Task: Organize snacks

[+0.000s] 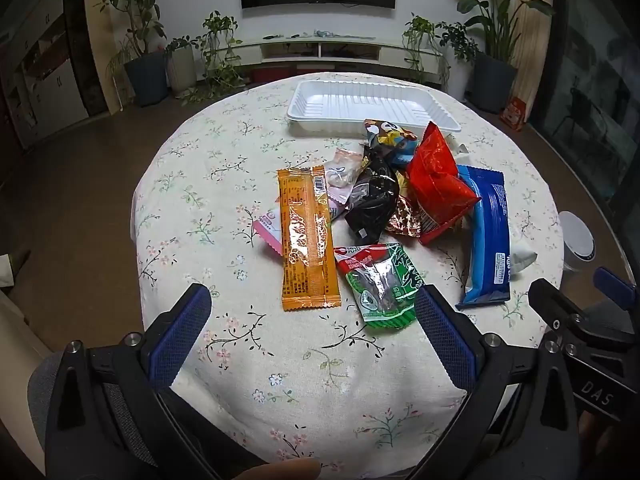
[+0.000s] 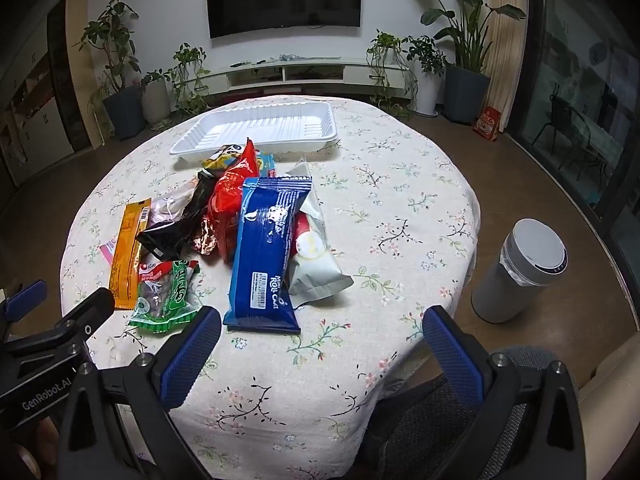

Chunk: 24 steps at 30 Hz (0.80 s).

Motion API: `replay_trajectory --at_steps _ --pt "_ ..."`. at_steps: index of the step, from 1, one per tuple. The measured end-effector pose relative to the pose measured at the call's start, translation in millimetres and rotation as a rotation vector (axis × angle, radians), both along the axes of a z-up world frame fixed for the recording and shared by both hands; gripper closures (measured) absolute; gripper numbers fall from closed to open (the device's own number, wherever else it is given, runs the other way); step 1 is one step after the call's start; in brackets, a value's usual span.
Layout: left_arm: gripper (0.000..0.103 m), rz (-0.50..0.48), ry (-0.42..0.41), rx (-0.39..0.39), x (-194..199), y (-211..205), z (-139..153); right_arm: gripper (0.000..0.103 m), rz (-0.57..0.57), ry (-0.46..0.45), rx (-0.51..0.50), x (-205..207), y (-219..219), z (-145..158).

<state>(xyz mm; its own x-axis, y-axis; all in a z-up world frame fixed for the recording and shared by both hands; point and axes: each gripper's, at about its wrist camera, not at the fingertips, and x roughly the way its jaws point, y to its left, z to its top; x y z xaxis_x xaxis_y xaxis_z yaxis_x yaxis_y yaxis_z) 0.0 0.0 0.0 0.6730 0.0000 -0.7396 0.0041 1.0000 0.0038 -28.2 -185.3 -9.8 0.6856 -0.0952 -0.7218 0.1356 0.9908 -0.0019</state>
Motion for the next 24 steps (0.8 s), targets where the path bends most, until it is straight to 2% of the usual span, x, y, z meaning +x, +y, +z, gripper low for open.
replay_trajectory --at_steps 24 --pt "0.0 0.0 -0.003 0.0 -0.6 0.1 -0.1 0.0 0.004 0.004 -0.003 0.2 0.5 0.0"
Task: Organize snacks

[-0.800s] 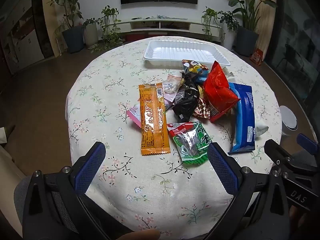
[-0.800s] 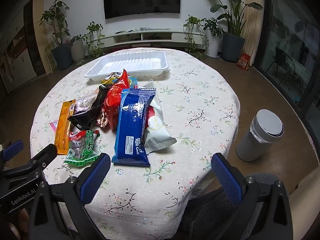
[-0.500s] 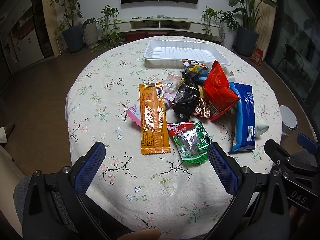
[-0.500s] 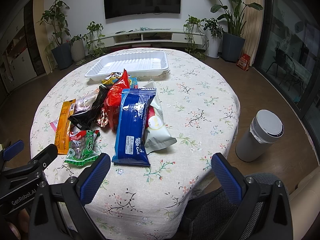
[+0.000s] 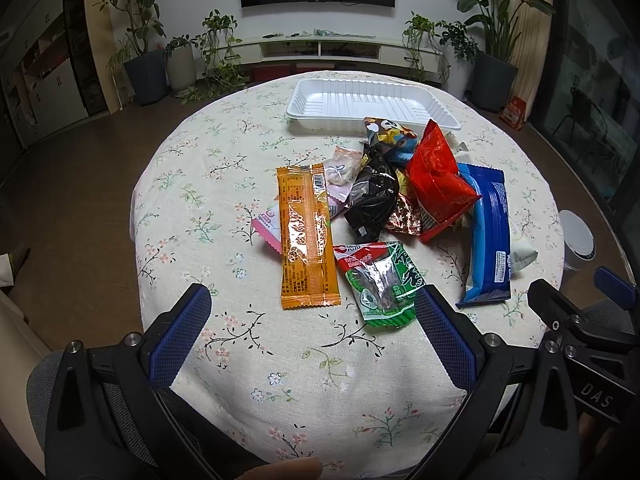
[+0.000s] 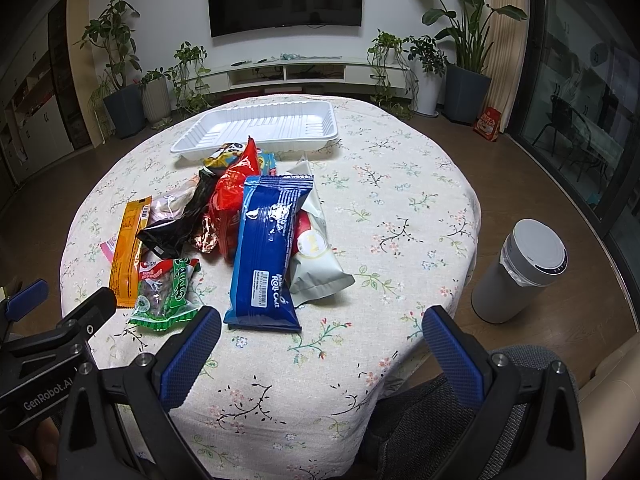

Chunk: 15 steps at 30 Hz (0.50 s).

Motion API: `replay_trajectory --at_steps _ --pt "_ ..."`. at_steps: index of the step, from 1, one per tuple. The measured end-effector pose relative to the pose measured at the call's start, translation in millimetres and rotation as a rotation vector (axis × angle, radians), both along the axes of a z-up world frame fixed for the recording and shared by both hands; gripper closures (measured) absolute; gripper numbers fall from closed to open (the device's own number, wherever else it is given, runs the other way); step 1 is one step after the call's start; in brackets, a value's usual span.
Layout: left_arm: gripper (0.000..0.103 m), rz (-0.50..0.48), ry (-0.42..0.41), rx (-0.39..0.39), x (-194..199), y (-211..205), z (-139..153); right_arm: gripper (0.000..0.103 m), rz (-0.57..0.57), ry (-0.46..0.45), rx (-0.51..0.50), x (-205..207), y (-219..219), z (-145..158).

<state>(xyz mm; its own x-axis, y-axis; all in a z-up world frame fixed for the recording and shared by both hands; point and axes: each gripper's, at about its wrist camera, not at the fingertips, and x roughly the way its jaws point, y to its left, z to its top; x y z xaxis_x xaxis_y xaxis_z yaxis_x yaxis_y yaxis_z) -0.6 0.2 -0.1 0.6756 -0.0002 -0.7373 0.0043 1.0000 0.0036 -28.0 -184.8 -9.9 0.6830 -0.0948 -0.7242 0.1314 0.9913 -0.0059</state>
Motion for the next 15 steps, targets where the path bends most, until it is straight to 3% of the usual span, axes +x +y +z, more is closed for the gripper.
replay_trajectory --at_steps 15 --pt "0.0 0.001 0.0 0.001 0.0 -0.1 0.0 0.0 0.002 0.001 -0.001 -0.9 0.4 -0.4"
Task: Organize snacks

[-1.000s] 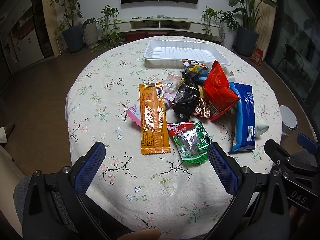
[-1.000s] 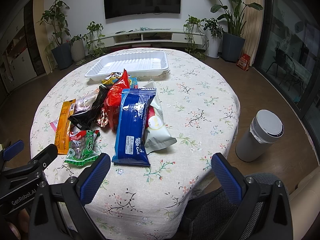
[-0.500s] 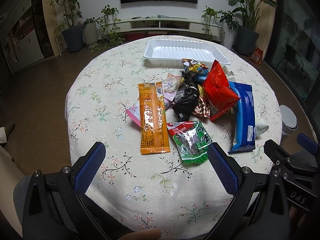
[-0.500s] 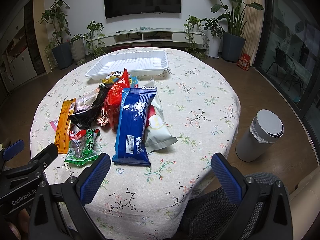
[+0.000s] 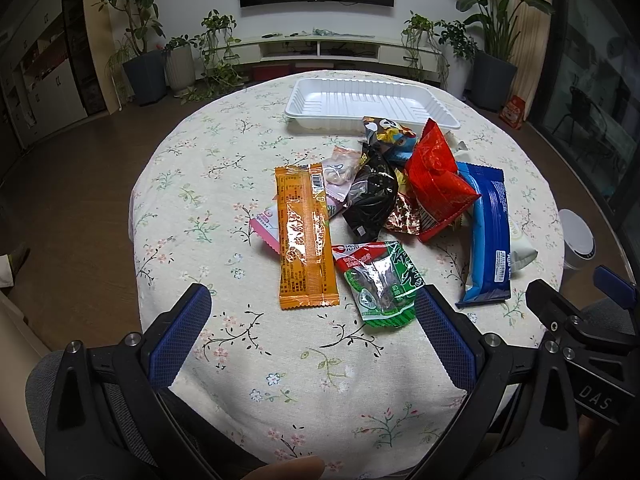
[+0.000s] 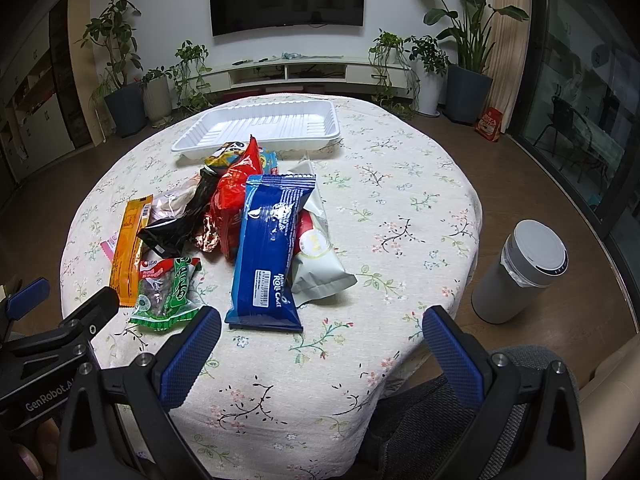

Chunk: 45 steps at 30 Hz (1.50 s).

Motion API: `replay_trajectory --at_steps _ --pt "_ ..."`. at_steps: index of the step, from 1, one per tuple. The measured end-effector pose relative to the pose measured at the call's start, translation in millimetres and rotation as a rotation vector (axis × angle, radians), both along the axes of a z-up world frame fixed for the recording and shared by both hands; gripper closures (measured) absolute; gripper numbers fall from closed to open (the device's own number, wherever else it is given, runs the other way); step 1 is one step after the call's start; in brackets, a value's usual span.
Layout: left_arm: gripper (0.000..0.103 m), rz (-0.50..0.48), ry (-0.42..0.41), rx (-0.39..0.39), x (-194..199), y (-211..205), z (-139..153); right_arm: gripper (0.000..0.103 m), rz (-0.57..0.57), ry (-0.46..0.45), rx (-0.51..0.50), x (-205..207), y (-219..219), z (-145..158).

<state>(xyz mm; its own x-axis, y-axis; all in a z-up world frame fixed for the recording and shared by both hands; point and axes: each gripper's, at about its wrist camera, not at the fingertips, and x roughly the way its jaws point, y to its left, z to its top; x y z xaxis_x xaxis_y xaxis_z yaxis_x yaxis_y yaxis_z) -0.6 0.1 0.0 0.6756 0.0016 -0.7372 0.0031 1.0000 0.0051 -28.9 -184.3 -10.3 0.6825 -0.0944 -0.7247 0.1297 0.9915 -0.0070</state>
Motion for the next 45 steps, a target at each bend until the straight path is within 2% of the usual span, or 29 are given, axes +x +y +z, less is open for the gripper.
replay_trajectory --at_steps 10,12,15,16,21,23,24,25,27,29,31,33,37,39,41,43,45 --pt "0.0 0.004 0.004 0.0 2.2 2.7 -4.9 0.0 0.004 0.003 0.002 -0.3 4.4 -4.5" --pt "0.0 -0.009 0.006 -0.046 0.5 13.1 -10.0 0.0 0.006 0.003 0.002 -0.7 4.2 -5.6" --pt "0.0 -0.021 0.028 -0.19 0.1 38.5 -17.1 0.0 0.003 0.001 0.01 0.1 2.8 -5.0" --pt "0.0 -0.023 0.031 -0.202 0.2 42.6 -19.5 0.0 0.001 -0.005 0.02 -1.0 1.3 -4.8" --pt "0.0 -0.136 -0.038 -0.17 -8.3 49.6 -23.4 0.0 0.014 -0.039 0.07 -2.2 -17.7 3.7" --pt "0.0 -0.136 0.018 -0.147 -2.9 48.1 -28.9 0.0 0.023 -0.036 0.095 1.0 -24.9 3.9" --pt "0.0 -0.095 0.068 -0.141 3.9 51.6 -32.9 0.0 0.03 -0.033 0.112 3.2 -28.0 4.0" --pt "0.001 -0.06 0.048 -0.17 8.0 56.4 -33.3 0.0 0.037 -0.029 0.134 5.3 -30.8 3.8" --pt "0.001 -0.039 0.104 -0.19 15.8 67.3 -34.8 0.005 0.051 -0.026 0.156 9.9 -33.0 4.6" --pt "0.001 -0.041 0.124 -0.186 26.0 71.3 -33.6 0.006 0.068 -0.029 0.16 15.4 -32.5 8.2" --pt "0.001 -0.056 0.121 -0.136 36.5 66.4 -29.6 0.006 0.083 -0.038 0.152 19.7 -28.6 10.5" --pt "0.001 -0.061 0.084 -0.063 45.4 57.6 -24.2 0.008 0.093 -0.032 0.151 27.7 -24.5 10.7" --pt "0.001 -0.1 0.044 -0.012 59.0 39.3 -16.5 0.025 0.12 -0.008 0.14 47.0 -11.2 3.4" --pt "0.004 -0.123 0.046 -0.015 63.9 33.0 -17.2 0.028 0.128 0.009 0.138 53.1 -6.6 -1.6" --pt "0.02 -0.149 0.054 -0.024 69.5 28.4 -20.9 0.031 0.133 0.025 0.146 59.5 -4.0 -6.7" --pt "0.029 -0.16 0.06 -0.024 74.4 25.5 -26.7 0.037 0.137 0.031 0.147 63.9 -2.3 -10.5" --pt "0.029 -0.158 0.067 -0.031 78.8 26.0 -33.5 0.039 0.138 0.041 0.145 68.6 -0.9 -14.4"
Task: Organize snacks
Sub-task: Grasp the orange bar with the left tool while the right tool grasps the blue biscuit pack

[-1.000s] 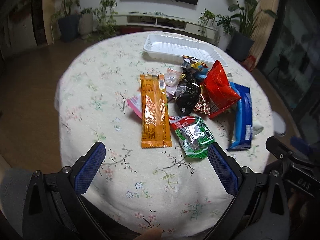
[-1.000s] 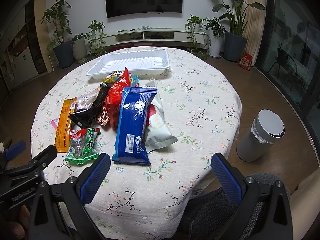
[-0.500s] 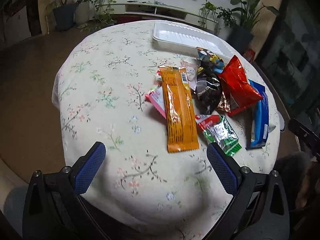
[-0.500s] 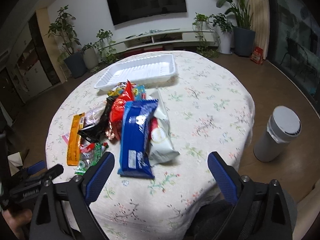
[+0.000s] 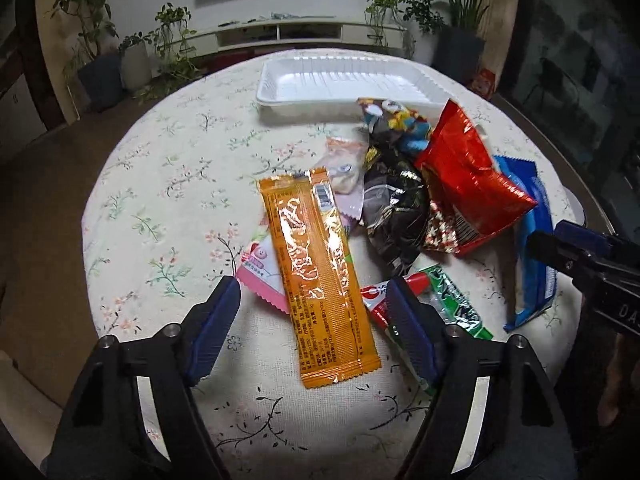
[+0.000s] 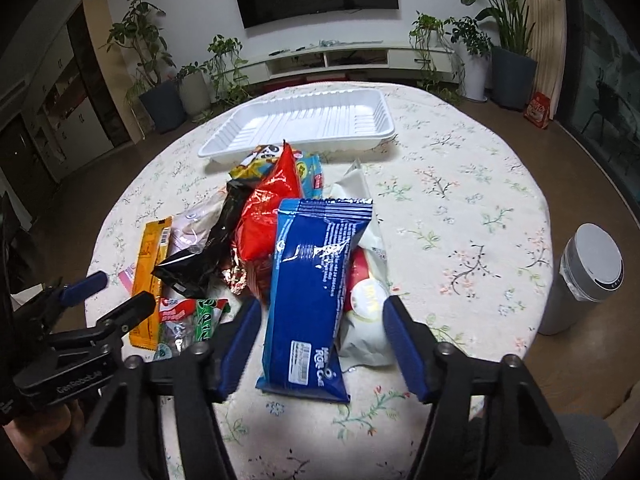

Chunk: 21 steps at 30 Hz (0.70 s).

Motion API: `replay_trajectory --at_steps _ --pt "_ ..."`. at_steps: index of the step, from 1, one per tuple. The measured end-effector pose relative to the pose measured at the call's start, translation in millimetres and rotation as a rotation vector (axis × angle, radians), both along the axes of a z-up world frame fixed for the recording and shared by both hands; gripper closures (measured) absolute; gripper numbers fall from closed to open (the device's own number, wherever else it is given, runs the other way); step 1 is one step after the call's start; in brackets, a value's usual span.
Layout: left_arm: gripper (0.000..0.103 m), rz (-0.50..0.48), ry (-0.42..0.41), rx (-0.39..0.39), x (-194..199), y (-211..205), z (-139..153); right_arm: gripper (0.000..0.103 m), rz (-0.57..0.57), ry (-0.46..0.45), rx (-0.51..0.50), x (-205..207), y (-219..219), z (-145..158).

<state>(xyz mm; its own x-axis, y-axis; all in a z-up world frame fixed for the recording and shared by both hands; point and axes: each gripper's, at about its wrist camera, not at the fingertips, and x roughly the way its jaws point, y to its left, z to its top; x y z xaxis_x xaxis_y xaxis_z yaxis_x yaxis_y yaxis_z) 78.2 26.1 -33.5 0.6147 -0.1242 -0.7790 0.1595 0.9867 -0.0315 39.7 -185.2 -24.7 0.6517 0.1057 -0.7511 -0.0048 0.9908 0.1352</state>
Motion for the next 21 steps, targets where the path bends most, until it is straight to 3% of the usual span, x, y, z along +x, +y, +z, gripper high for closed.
replay_trajectory --at_steps 8,12,15,21 --pt "0.029 0.002 0.005 -0.029 11.5 5.2 -11.0 0.04 0.012 -0.031 -0.077 4.8 8.6 -5.3" --pt "0.029 -0.007 0.013 -0.024 14.4 3.5 -13.0 0.051 0.036 -0.043 -0.15 4.6 16.6 -6.6" --pt "0.029 -0.002 0.019 -0.038 16.1 6.0 -13.7 0.07 0.069 -0.047 -0.164 4.1 22.2 -7.7" --pt "0.033 0.003 0.027 -0.072 17.6 12.3 -12.1 0.074 0.091 -0.058 -0.07 1.4 14.7 -7.6"
